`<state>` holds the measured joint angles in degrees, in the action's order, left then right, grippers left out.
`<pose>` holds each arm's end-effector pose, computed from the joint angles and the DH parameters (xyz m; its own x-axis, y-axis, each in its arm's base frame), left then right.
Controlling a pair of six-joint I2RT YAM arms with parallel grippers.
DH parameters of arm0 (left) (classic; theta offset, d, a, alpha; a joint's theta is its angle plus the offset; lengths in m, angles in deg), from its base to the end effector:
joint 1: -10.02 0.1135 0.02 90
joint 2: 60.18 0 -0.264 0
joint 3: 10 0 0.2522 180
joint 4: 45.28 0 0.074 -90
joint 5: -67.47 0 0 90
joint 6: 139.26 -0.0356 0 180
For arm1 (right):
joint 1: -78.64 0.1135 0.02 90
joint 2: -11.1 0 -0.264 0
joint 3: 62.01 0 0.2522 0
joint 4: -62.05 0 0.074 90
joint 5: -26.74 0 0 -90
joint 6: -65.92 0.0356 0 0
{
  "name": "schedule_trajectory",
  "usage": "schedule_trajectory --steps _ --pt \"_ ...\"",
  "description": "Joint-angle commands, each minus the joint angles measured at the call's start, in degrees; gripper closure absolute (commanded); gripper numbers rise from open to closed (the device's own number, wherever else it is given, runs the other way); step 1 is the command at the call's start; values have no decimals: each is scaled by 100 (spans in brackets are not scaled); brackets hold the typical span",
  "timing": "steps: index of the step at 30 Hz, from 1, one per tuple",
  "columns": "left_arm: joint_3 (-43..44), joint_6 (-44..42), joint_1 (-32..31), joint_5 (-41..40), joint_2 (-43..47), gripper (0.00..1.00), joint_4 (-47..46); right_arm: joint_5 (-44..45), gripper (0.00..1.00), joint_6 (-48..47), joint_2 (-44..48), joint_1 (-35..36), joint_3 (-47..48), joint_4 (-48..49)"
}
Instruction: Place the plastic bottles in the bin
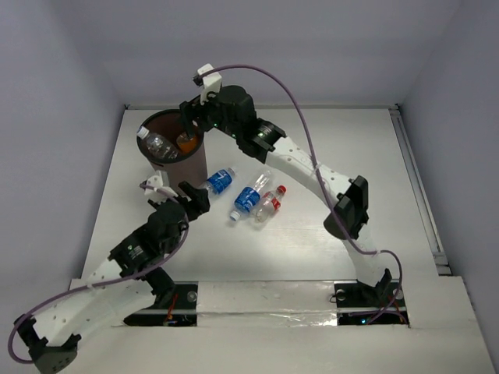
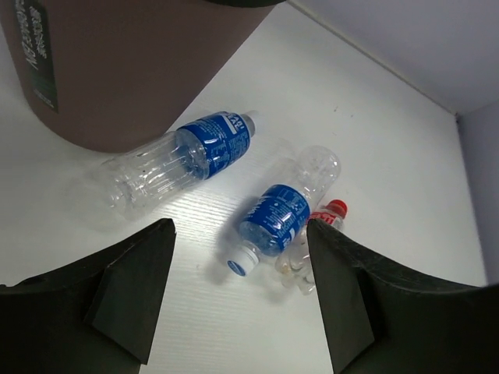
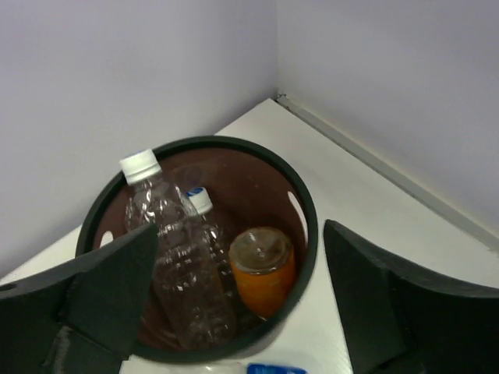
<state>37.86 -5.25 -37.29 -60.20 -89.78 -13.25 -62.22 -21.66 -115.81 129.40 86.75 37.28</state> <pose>0.1036 -0.0802 0.2986 -0.2407 -0.5502 -0.7996 0.0169 0.8213 -0.5702 0.3308 0.4039 0.4129 -0.0644 -0.0121 -0.9978 -0.7609 0.6476 0.0412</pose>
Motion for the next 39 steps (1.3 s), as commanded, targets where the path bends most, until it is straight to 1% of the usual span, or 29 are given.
schedule_trajectory --steps 1,2,3,4,5,6,7,8,9,10,11,13,15,16,18,20,24,28,30,32,35,39 --pt "376 -428 -42 67 -692 34 -358 158 14 -66 930 57 -534 520" --pt "421 -515 -42 84 -861 34 -411 247 20 -14 1358 57 -814 573" --pt "465 -621 -42 102 -1054 34 -481 317 29 74 1641 -48 -1174 825" --pt "578 -804 -42 85 -1239 34 -603 405 59 362 1948 -101 -2083 1011" --pt "649 -893 -42 76 -1650 34 -657 563 70 539 2256 -180 -2579 1230" --pt "702 -1007 -42 119 -1863 34 -736 573 77 741 2894 -268 -3062 1589" --pt "816 -1148 -42 137 -2039 34 -971 573 83 1100 3222 -477 -3537 1741" --pt "852 -1445 -42 172 -2362 34 -1130 634 84 1268 3530 -575 -4456 1864" --pt "887 -1596 -42 294 -2505 34 -1280 669 85 1436 4159 -681 -4908 2144" --pt "957 -1780 -42 348 -2732 33 -1638 722 85 1698 4453 -864 -5339 2286" --pt "957 -2182 -42 426 -2830 32 -1842 731 85 1788 4717 -936 -6057 2383" --pt "1114 -2519 -42 603 -3085 29 -2255 784 85 1964 5383 -989 -6607 2533" --pt "1273 -2843 45 620 -3585 27 -2318 898 85 2026 5755 -1042 -7221 2594" --pt "1439 -2906 151 681 -3944 26 -2301 976 85 2113 6070 -1042 -7381 2577" --pt "1555 -3116 152 813 -4245 25 -2309 1030 85 2201 6379 -1103 -7689 2542" --pt "1581 -3249 274 901 -4587 24 -2555 1056 85 2307 6791 -1104 -8076 2516" --pt "1678 -3399 714 1384 -5151 23 -2854 1065 85 2500 7319 -1104 -8621 2288" --pt "2090 -3522 846 1306 -5731 21 -2724 890 84 2711 7777 -1104 -9175 2199" --pt "2214 -3566 846 1123 -6047 21 -2661 793 84 2755 7997 -1104 -9447 2138" --pt "2381 -3575 846 1060 -6232 18 -2617 635 84 2799 8103 -1104 -9614 2111" --pt "2504 -3654 846 964 -6425 15 -2591 494 84 2861 8191 -1104 -9843 2094" --pt "2601 -3689 899 648 -6689 15 -2380 494 84 2887 8261 -1104 -10002 2067"
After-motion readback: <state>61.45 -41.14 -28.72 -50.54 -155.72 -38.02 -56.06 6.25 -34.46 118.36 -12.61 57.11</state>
